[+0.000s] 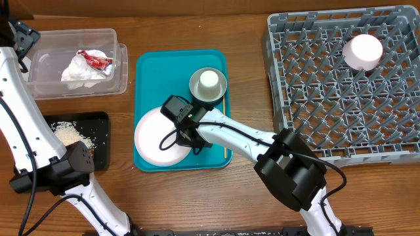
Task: Sort waste into correct bins and load items into the dishwasher
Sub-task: 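Move the right gripper to the white plate and grasp its rim, then lift the white plate with the right gripper and stand it in the rack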
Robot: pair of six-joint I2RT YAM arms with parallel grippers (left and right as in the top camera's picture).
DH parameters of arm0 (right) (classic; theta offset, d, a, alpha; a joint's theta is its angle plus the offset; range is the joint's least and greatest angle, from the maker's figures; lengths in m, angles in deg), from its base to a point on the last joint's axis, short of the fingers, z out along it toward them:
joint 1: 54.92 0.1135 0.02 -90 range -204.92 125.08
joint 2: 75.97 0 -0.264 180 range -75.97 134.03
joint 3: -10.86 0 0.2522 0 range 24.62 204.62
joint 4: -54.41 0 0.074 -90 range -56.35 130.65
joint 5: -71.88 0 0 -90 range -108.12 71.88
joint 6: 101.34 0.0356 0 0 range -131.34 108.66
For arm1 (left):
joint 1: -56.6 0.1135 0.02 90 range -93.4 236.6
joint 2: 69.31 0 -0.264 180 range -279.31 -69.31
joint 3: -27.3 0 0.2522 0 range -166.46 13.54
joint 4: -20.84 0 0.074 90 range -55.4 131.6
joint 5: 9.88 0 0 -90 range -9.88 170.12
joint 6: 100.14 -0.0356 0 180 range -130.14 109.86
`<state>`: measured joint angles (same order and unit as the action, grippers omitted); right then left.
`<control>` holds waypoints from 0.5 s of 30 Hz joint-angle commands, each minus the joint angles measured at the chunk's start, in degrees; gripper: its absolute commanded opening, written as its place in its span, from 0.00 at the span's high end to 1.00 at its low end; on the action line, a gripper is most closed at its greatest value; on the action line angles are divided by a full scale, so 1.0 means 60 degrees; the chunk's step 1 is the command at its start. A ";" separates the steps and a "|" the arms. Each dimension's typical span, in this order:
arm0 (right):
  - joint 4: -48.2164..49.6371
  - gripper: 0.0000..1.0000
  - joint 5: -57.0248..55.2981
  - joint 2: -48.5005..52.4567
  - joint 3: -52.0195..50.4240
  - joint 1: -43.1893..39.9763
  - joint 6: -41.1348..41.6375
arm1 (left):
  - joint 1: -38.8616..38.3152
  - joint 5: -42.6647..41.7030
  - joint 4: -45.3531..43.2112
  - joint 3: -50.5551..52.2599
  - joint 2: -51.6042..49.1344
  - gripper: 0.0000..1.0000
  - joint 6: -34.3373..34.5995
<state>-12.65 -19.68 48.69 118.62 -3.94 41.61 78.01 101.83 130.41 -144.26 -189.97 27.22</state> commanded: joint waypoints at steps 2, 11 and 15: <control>-0.0896 0.96 -0.0095 -0.0076 0.0922 0.0011 -0.0069 | -0.0011 0.0120 -0.0011 -0.0022 0.0000 0.00 -0.0011; -0.4495 0.96 -0.2583 -0.0554 0.3537 -0.0437 -0.0138 | -0.0007 0.0124 -0.0011 -0.0022 0.0000 0.00 -0.0015; -0.6288 0.96 -0.4320 -0.1071 0.4838 -0.1089 -0.0135 | -0.0011 0.0120 -0.0011 -0.0022 0.0000 0.00 -0.0011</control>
<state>-47.86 -34.39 47.88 142.20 -7.21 40.87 78.01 101.83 130.41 -144.24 -189.97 27.20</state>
